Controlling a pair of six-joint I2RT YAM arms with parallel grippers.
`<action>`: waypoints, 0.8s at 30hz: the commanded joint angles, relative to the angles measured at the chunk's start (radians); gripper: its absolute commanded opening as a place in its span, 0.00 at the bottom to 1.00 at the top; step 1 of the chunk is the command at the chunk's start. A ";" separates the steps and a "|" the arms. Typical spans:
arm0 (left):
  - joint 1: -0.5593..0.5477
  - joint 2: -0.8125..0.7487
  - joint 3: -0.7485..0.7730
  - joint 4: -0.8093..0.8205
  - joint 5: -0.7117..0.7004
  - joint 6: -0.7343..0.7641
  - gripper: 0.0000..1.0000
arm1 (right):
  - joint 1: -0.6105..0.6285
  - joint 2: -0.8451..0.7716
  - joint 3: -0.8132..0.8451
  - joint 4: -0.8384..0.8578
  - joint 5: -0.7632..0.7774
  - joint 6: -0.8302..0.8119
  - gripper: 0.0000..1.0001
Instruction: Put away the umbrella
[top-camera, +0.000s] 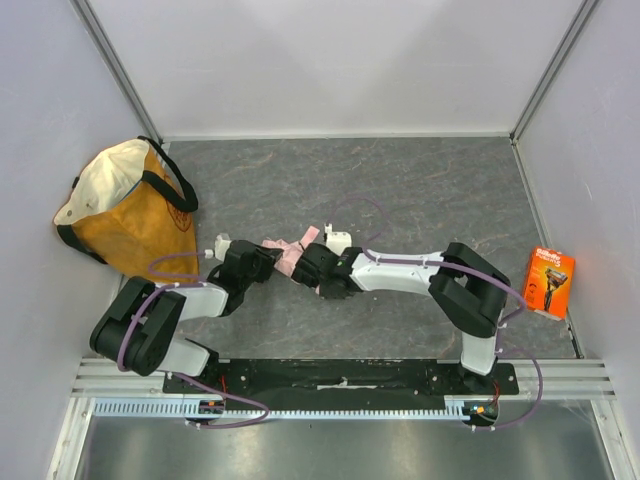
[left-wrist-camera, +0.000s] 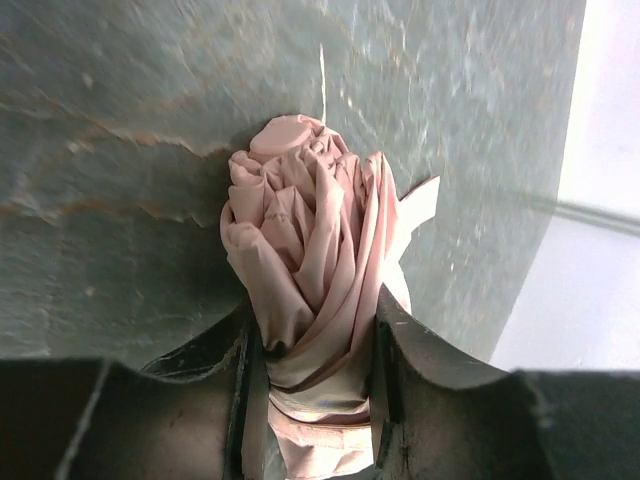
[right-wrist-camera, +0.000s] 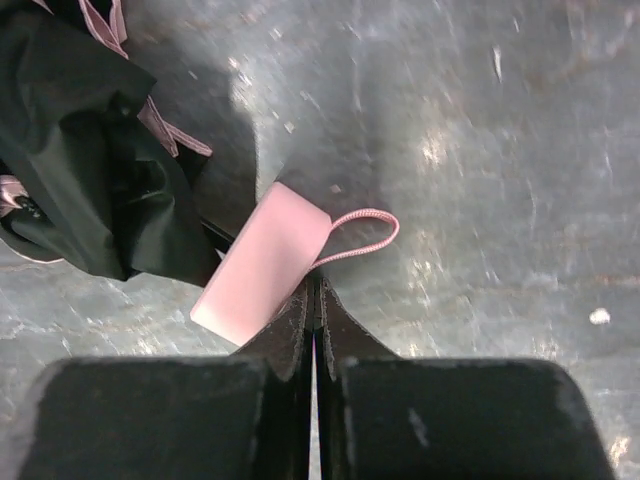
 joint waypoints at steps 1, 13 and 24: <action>-0.079 0.060 -0.085 -0.288 0.084 0.041 0.02 | -0.029 0.091 0.080 0.409 0.059 -0.109 0.00; -0.096 -0.017 -0.073 -0.331 0.050 0.071 0.02 | -0.038 -0.204 -0.268 0.372 0.006 -0.159 0.00; -0.096 -0.080 -0.066 -0.363 0.084 0.137 0.02 | -0.248 -0.424 -0.373 0.356 -0.371 -0.491 0.31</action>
